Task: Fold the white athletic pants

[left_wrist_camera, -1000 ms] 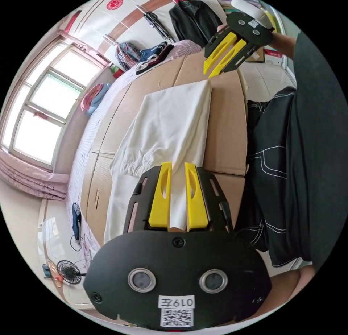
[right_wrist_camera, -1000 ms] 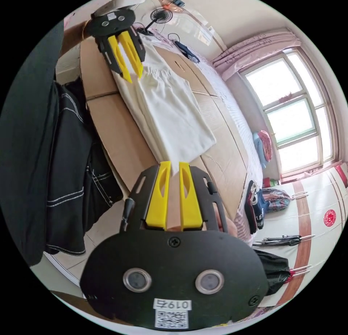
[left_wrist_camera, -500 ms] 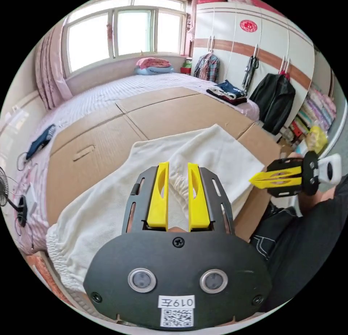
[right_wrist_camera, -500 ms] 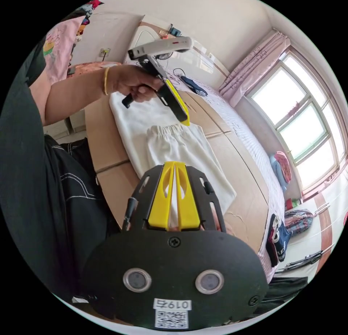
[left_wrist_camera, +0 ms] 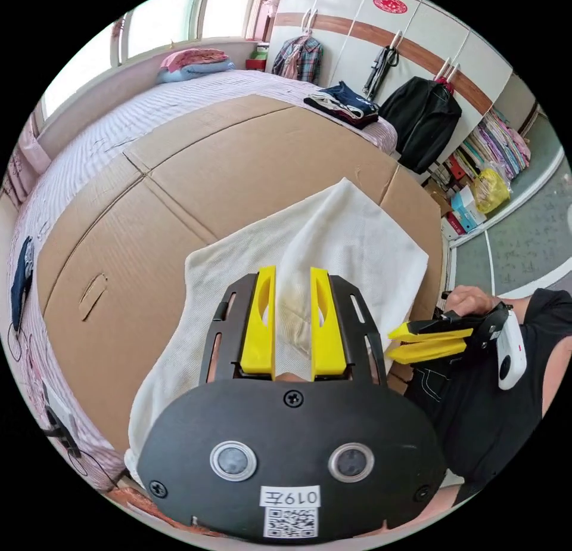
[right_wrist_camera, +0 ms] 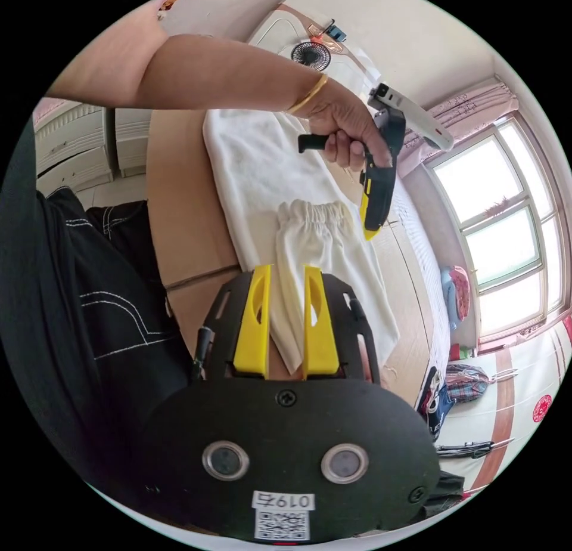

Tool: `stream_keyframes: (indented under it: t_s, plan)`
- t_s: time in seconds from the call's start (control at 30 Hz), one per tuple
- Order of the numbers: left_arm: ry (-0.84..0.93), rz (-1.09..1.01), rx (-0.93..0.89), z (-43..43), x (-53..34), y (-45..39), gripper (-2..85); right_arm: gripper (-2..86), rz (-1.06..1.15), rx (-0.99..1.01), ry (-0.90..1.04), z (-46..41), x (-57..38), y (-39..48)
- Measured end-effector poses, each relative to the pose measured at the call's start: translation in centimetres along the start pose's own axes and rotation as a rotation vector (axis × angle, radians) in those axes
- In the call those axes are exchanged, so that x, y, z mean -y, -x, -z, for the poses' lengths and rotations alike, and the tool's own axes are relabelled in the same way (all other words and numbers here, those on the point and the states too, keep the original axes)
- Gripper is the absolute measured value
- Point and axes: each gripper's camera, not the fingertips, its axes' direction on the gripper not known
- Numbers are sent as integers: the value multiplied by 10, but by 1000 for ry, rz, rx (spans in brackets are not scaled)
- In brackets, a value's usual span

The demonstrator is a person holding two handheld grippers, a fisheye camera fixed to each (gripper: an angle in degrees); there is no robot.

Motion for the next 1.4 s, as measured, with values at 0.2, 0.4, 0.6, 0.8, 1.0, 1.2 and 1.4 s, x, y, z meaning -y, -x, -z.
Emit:
stream_keyframes:
  t_s: [0.2,0.4,0.6,0.8,1.0,1.2,1.4]
  plan:
    - [132,-71,-24,1,53,9,61,67,-38,17,-5,1,14,-24]
    - [169,-113,-25,14,89,5,20,20,-42,57,16,-4,23,-39]
    - [171,-136,49,34,119,-6,12,-4,-66,96,5,2,31,-54]
    - [232,-205,182,40,152,-36,11,7,-63,84,-2,4,36,-55]
    - [228,-218,143,60,180,-43,10,62,-69,67,-13,17,41,-59]
    - [247,-219,132,62,203,-51,8,20,-54,71,14,13,52,-57]
    - [271,-254,175,69,224,-71,9,47,4,10,40,24,60,-49]
